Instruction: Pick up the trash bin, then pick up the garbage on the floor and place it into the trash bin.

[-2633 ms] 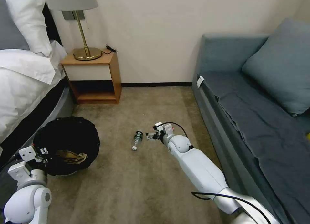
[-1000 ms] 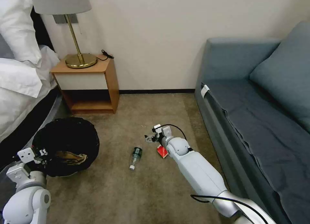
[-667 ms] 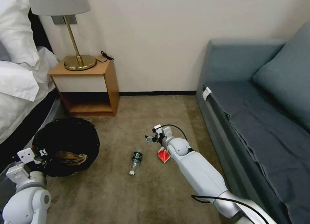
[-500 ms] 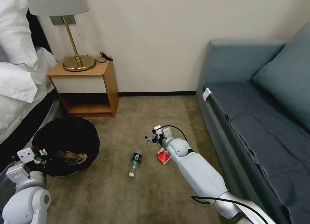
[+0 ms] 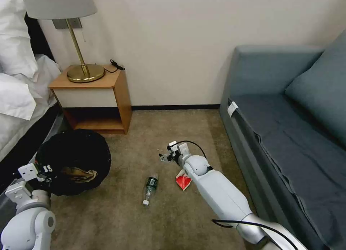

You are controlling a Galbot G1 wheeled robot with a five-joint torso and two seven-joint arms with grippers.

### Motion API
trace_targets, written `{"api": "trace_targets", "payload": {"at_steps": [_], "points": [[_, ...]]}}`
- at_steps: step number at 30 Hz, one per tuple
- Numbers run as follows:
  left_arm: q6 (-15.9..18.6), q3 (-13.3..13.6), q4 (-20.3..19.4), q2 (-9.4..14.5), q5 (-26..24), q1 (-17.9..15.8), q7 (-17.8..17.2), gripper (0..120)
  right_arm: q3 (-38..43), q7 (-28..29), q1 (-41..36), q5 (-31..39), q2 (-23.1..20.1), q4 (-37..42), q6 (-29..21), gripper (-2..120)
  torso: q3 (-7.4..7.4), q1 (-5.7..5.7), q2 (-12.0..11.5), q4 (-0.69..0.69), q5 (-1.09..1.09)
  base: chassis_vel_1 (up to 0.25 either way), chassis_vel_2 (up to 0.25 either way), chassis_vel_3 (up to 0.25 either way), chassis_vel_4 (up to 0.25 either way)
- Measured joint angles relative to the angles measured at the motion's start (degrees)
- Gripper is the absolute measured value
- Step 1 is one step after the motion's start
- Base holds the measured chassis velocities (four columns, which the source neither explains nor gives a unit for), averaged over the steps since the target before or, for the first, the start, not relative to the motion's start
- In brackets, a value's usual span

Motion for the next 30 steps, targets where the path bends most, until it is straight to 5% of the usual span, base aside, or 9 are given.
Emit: {"api": "trace_targets", "payload": {"at_steps": [18, 30], "points": [[0.9, 0.2, -2.4, -1.1, 0.0, 0.7, -0.6, 4, -2.2, 0.9, -0.4, 2.3, 0.1, -0.3, -1.2, 100, 0.0, 0.0, 0.0, 0.0, 0.0, -0.02, 0.012, 0.01, -0.01], [2.8, 1.2, -8.4, -4.1, 2.4, 2.6, -2.3, 4, -10.5, 4.4, 0.7, 14.9, -0.8, 1.8, -7.9, 100, 0.0, 0.0, 0.0, 0.0, 0.0, -0.017, 0.013, 0.013, -0.009]]}}
